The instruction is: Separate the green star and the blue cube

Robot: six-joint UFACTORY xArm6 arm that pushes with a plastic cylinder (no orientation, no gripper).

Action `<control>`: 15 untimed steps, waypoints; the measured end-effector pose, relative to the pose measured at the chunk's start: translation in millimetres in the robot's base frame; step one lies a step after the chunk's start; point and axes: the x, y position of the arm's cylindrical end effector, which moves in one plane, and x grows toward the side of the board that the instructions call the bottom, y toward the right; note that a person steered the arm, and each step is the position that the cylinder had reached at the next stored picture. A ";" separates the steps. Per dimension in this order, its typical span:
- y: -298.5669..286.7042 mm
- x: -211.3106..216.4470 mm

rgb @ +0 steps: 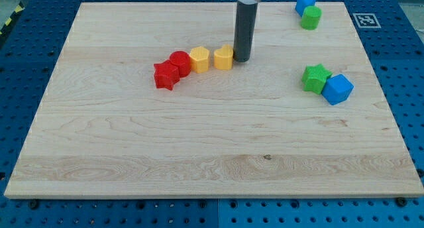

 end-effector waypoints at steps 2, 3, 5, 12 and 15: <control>-3.6 0.0; 48.1 -3.7; 168.3 -4.2; 151.4 80.9; 101.3 51.2</control>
